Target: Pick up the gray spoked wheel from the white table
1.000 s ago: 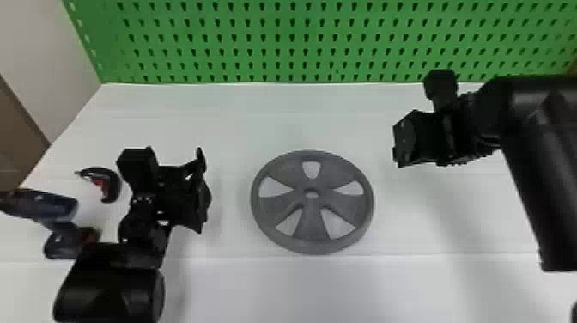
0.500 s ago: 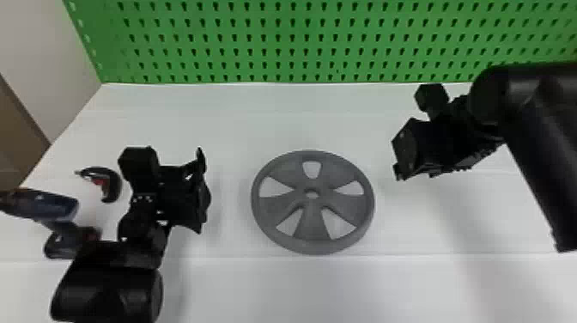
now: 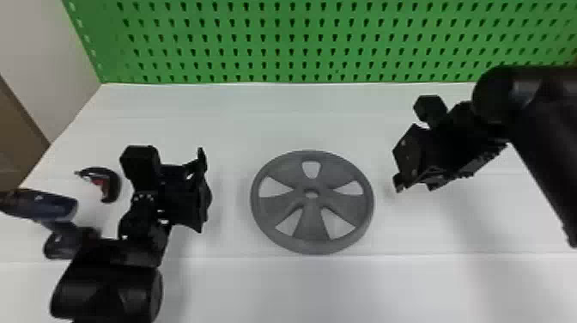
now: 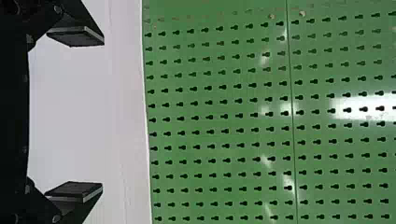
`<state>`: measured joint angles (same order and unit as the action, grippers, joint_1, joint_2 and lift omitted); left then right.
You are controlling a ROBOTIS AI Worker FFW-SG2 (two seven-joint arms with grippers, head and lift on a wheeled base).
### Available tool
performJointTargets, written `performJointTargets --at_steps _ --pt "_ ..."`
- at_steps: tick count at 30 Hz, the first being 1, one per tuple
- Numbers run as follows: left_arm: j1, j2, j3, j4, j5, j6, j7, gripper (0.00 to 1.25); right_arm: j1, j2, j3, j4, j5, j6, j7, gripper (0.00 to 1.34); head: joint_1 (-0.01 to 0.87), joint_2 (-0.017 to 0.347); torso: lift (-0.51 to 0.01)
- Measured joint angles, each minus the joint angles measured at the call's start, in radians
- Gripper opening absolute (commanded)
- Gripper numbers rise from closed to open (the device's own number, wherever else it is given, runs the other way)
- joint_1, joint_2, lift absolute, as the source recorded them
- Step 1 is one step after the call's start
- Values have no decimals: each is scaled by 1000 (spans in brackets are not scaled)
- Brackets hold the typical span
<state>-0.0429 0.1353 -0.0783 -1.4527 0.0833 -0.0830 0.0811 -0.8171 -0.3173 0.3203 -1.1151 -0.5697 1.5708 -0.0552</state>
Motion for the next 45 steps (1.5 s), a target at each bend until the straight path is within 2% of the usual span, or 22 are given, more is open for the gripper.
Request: performJointTargets --at_steps 18,27,38,45 --pt "0 6 -8 0 9 8 9 1071 -20 -14 61 1 -8 0 0 867 770 44 -98" --pt "-1 9 -11 0 13 11 9 1071 -25 -21 90 3 -46 -17 0 867 770 44 -98" --pt "-6 11 -16 0 19 15 11 1071 -60 6 117 37 -17 -1 0 867 770 44 -98" --pt "-6 12 -16 0 21 21 14 1071 -86 42 105 76 21 0 0 867 770 44 -98"
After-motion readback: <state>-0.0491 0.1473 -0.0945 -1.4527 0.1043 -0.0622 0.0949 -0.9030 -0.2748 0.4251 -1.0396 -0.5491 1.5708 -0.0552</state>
